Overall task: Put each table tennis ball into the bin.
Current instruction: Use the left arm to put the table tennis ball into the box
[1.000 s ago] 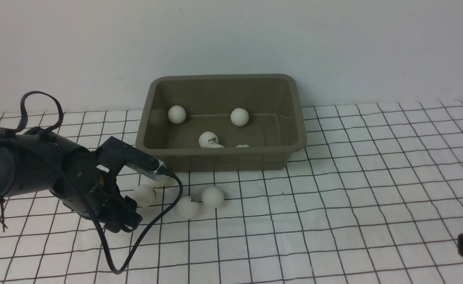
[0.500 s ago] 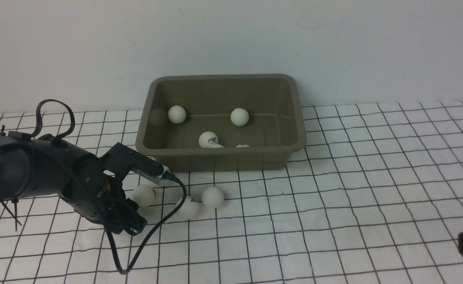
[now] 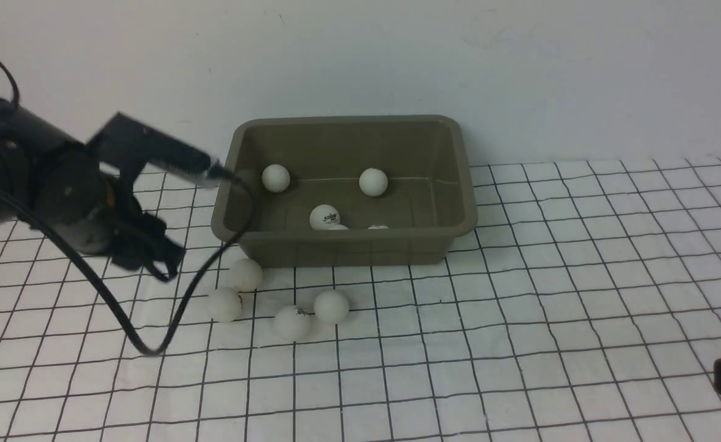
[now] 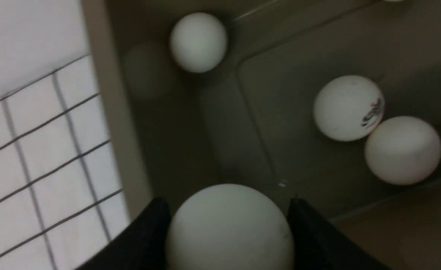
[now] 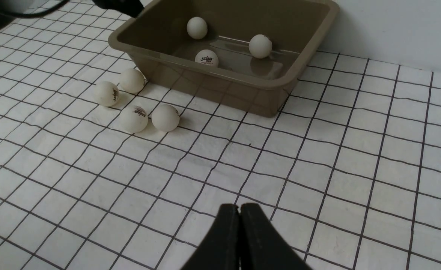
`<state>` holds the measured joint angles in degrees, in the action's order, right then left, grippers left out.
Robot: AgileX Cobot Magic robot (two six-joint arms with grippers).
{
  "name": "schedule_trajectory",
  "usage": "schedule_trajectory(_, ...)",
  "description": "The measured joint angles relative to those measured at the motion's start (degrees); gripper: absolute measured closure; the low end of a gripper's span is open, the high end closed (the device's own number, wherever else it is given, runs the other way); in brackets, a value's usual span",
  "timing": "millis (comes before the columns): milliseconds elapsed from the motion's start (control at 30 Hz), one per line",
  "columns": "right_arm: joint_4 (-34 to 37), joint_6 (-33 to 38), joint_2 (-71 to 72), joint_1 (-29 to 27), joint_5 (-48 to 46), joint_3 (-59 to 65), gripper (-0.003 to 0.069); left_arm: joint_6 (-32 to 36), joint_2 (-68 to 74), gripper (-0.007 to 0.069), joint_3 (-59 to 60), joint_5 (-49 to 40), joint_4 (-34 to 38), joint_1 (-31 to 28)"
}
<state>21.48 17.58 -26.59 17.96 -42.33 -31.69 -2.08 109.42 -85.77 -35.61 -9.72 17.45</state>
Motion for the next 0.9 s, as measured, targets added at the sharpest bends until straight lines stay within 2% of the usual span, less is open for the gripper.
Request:
schedule_trajectory(167,0.0,0.0,0.0,0.0,0.1,0.0,0.0669,3.6,7.2,0.0275,-7.8,-3.6,1.6,2.3)
schedule_trajectory(300,0.0,0.0,0.0,0.0,0.1,0.0,0.0669,3.9,11.0,0.0266,-12.1,-5.8,2.9,2.6)
schedule_trajectory(600,0.0,0.0,0.0,0.0,0.1,0.0,0.0669,4.5,12.7,0.0116,-16.4,-10.9,3.1,2.6)
schedule_trajectory(900,-0.2,0.0,0.0,0.0,0.1,0.0,0.0669,6.4,8.0,0.0082,-21.0,-23.2,2.7,2.6)
